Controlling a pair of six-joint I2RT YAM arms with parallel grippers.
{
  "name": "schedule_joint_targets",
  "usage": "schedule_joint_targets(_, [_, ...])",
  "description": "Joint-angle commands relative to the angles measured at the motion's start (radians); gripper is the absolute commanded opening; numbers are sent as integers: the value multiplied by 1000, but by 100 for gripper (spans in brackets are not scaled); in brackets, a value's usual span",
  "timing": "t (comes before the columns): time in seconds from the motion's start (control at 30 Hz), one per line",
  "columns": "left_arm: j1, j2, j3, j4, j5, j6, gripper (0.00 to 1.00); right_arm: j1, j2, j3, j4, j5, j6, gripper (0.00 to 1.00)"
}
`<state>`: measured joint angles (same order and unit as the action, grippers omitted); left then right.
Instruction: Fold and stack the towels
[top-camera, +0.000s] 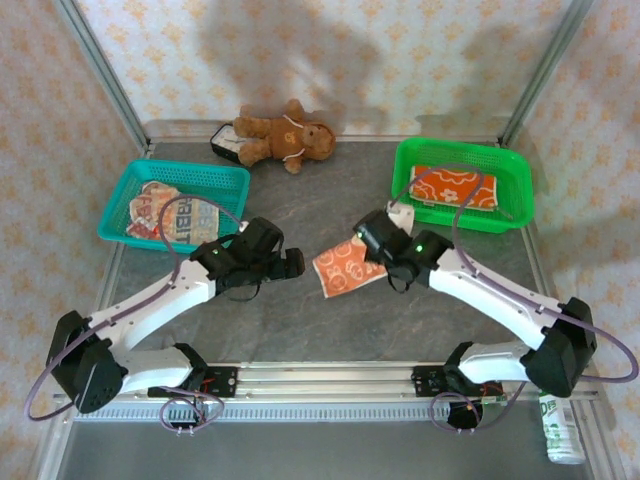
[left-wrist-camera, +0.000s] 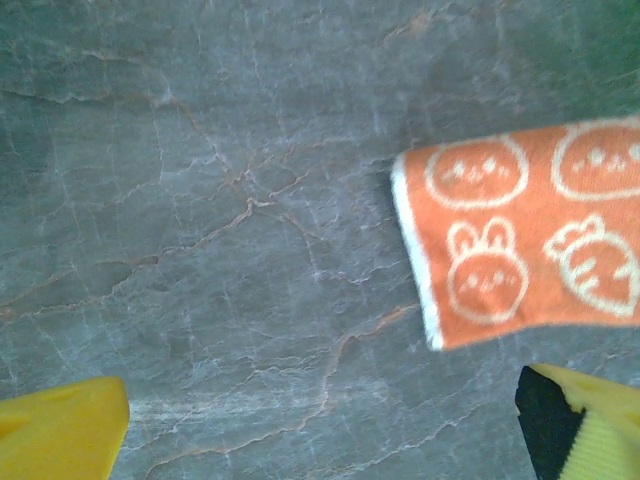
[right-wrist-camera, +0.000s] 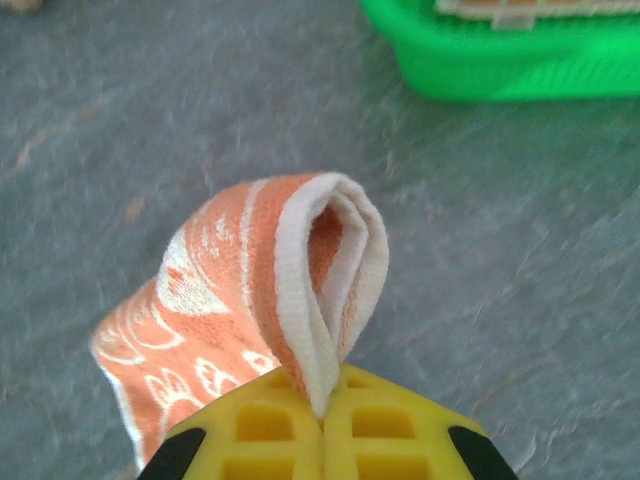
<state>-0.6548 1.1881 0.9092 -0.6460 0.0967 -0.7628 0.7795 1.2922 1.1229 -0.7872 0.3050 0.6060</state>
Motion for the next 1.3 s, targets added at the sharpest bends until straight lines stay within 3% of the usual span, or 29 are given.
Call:
schedule_joint_targets(0.0, [-3, -49, 22, -61, -47, -33, 100, -76, 94, 122, -57, 44, -138, 0])
schedule_joint_targets(0.43, [-3, -154, -1, -96, -108, -84, 100, -288, 572, 677, -120, -31, -267, 0])
schedule_joint_targets(1.0, [12, -92, 41, -112, -148, -76, 100, -540, 1024, 1335, -337, -207, -151, 0])
schedule_joint_targets(1.27, [24, -81, 50, -119, -150, -69, 100, -595, 996, 1303, -347, -259, -149, 0])
